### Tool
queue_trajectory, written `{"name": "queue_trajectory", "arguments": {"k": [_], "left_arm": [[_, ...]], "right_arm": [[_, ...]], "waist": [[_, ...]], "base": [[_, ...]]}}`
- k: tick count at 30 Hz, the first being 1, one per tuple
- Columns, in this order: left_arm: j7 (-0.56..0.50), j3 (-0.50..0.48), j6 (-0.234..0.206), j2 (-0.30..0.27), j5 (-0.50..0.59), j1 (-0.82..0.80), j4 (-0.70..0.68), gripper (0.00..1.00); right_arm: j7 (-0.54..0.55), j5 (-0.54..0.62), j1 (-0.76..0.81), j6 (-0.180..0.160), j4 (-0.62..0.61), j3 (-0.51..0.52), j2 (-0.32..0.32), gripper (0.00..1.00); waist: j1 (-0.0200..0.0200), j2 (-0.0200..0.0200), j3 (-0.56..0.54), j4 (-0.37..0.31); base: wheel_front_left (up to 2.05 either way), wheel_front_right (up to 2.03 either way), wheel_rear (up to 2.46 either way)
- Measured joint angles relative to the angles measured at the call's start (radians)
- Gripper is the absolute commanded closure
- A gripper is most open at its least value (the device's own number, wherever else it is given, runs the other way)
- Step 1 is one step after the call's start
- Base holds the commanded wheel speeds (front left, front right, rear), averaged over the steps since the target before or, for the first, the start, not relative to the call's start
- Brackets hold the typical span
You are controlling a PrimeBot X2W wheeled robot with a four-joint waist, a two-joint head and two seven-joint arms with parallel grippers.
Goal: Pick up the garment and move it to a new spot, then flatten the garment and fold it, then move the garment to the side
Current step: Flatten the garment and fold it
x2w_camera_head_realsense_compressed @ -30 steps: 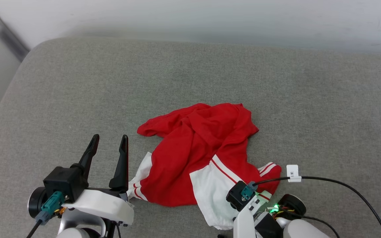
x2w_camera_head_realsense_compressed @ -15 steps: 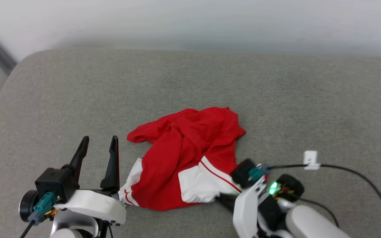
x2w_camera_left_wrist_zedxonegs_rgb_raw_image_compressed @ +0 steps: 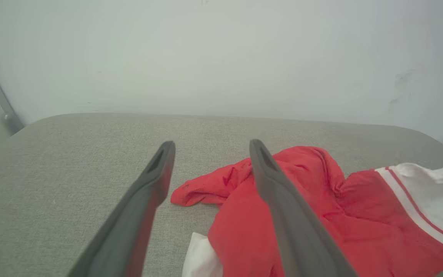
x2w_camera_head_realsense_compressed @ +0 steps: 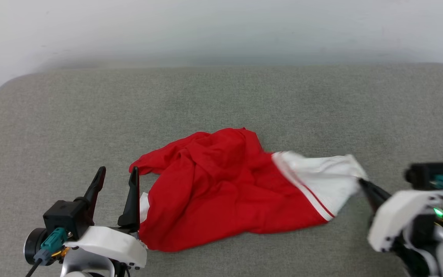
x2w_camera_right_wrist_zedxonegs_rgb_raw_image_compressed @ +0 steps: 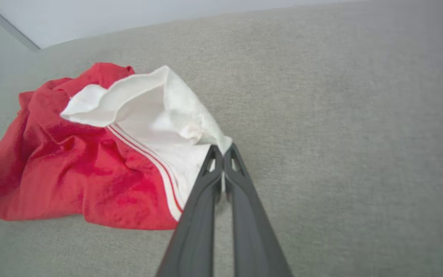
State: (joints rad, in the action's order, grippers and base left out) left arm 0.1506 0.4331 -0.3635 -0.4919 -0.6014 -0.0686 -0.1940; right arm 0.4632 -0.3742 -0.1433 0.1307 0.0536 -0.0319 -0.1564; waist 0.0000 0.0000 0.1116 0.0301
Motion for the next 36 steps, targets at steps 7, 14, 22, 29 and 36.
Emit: {"name": "queue_trajectory", "arguments": {"k": [7,14,22,29,36], "left_arm": [[-0.007,0.002,0.002,-0.005,-0.003,0.000,0.008,0.00],[-0.008,0.001,0.004,-0.011,-0.009,0.000,0.019,0.00],[-0.008,0.008,0.011,-0.012,-0.012,0.002,0.036,0.00],[-0.011,0.013,0.005,-0.014,-0.019,0.029,0.049,0.00],[-0.034,0.020,-0.007,-0.028,-0.021,0.053,0.044,0.00]], "right_arm": [[0.015,0.026,0.105,0.000,0.038,0.302,0.060,1.00],[0.000,0.044,0.140,0.000,0.123,0.412,0.082,1.00],[-0.207,0.075,0.118,0.000,0.117,0.342,0.091,0.00],[-0.404,0.132,0.119,0.000,0.058,0.259,0.092,0.00],[-0.446,0.170,0.157,0.000,-0.046,0.164,0.095,0.00]], "waist": [[0.0000,0.0000,0.013,-0.010],[0.0000,0.0000,0.025,-0.019],[0.0000,0.0000,0.012,-0.027],[0.0000,0.0000,-0.030,-0.030],[0.0000,0.0000,-0.068,-0.035]], "base": [[0.00,0.00,0.00],[0.00,0.00,0.00],[0.00,0.00,0.00],[0.00,0.00,0.00],[0.00,0.00,0.00]]}}
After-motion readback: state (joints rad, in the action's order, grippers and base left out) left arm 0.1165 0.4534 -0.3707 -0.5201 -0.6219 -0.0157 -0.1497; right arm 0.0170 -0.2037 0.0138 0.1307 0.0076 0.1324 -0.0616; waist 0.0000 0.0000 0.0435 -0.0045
